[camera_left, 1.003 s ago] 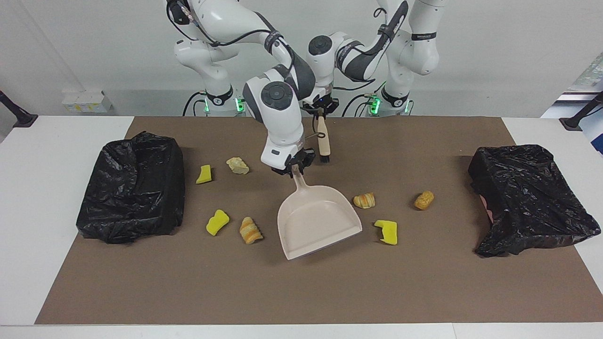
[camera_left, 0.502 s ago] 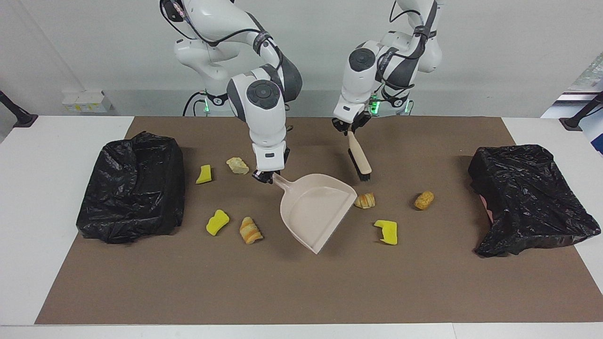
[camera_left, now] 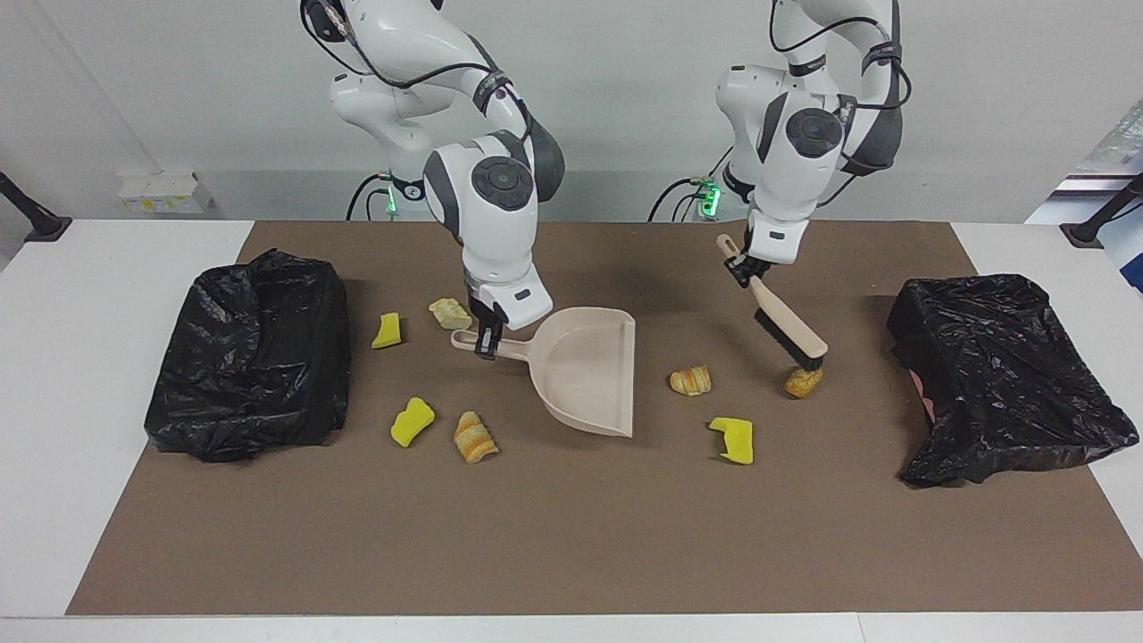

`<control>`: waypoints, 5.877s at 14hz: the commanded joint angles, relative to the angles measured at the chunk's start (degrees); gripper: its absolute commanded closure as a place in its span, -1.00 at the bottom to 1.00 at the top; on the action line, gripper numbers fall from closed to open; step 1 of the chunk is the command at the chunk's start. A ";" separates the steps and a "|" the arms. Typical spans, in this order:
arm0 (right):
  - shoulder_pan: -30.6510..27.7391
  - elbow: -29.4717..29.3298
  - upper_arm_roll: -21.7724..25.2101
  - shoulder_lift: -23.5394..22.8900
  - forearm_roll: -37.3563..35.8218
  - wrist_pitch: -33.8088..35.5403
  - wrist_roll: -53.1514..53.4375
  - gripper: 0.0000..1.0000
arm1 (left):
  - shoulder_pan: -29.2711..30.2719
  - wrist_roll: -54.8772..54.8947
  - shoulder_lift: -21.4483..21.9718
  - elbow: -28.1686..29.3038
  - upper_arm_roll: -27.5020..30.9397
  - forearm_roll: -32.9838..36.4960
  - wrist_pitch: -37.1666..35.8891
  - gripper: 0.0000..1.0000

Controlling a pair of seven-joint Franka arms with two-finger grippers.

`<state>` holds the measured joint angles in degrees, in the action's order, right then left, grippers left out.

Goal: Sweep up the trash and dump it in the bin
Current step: 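Lift the brush with the left gripper while the right gripper positions the dustpan, then sweep bread chunks into the dustpan with the brush in the left gripper, then sweep the yellow sponge pieces into the dustpan with the left gripper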

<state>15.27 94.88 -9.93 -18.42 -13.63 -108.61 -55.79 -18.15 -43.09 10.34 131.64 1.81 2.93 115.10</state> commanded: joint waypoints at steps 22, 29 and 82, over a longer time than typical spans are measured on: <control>5.65 -6.37 -0.88 -9.18 -9.14 -0.63 2.18 1.00 | -2.32 36.76 -15.70 -5.42 -1.55 -14.09 12.78 1.00; 5.56 -6.55 -0.79 -9.18 -9.31 -0.46 2.18 1.00 | -13.64 25.90 -15.17 -5.34 -1.55 -21.64 16.28 1.00; 3.63 -2.77 -0.79 -6.46 -6.06 -1.51 4.73 1.00 | -22.01 22.25 -13.16 -12.82 -1.55 -14.97 4.36 1.00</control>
<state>19.32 90.17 -10.58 -26.03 -21.13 -108.74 -50.36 -38.18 -20.54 -4.58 116.33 -0.54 -11.46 119.58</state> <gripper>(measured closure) 0.683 0.740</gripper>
